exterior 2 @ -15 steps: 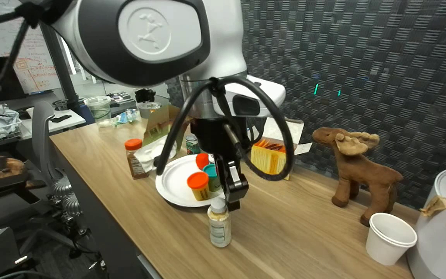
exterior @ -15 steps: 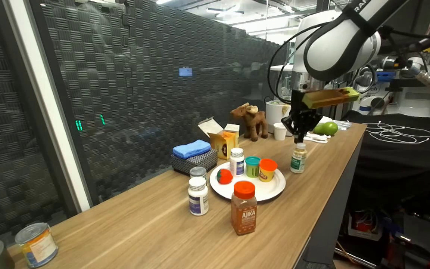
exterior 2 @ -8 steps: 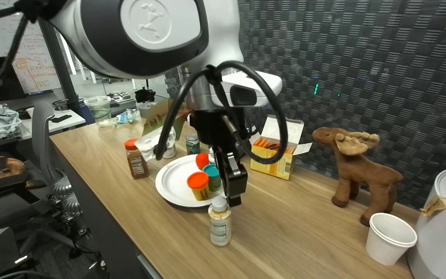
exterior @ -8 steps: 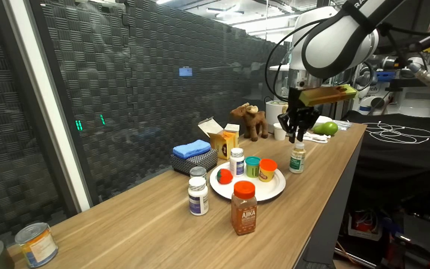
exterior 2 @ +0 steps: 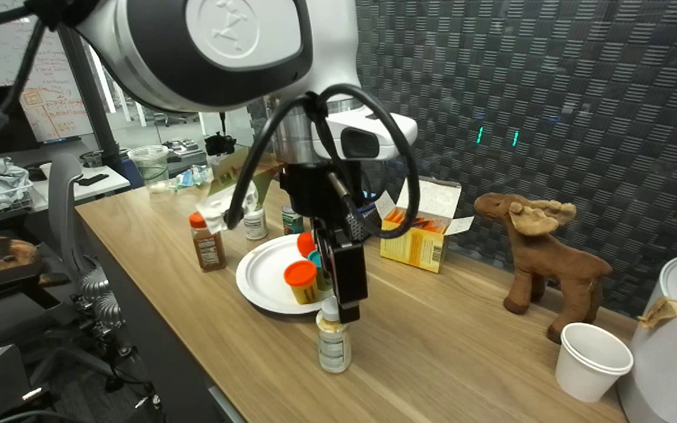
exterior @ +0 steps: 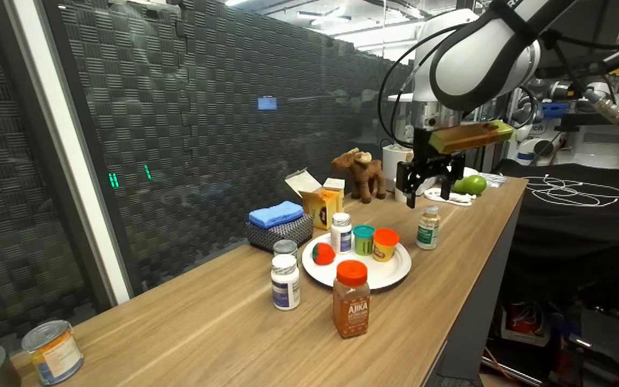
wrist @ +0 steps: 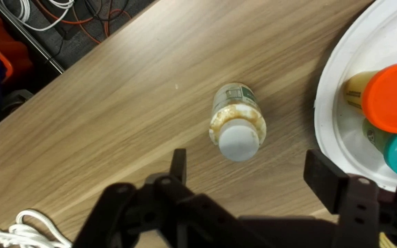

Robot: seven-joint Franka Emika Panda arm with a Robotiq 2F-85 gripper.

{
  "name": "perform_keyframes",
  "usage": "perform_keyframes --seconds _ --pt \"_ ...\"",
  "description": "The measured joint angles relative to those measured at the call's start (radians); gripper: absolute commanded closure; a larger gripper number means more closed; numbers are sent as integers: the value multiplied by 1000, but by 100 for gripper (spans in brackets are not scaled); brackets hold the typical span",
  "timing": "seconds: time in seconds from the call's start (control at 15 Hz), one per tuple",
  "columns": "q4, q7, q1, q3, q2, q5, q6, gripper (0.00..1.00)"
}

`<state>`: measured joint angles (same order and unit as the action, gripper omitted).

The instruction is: Put the plush toy and all the containers on the white plate

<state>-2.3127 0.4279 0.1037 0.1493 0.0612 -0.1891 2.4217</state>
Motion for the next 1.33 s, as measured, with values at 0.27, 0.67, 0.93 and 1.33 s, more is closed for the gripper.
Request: perform_keyframes --seconds 0.27,0.67,0.93,1.33 --pt "1 -3 0 0 6 22 -16 34" --pt "3 -5 0 -2 8 47 -30 82" --pt "5 -5 0 -3 8 49 -42 80" --pt "8 4 -4 -5 0 37 -44 82"
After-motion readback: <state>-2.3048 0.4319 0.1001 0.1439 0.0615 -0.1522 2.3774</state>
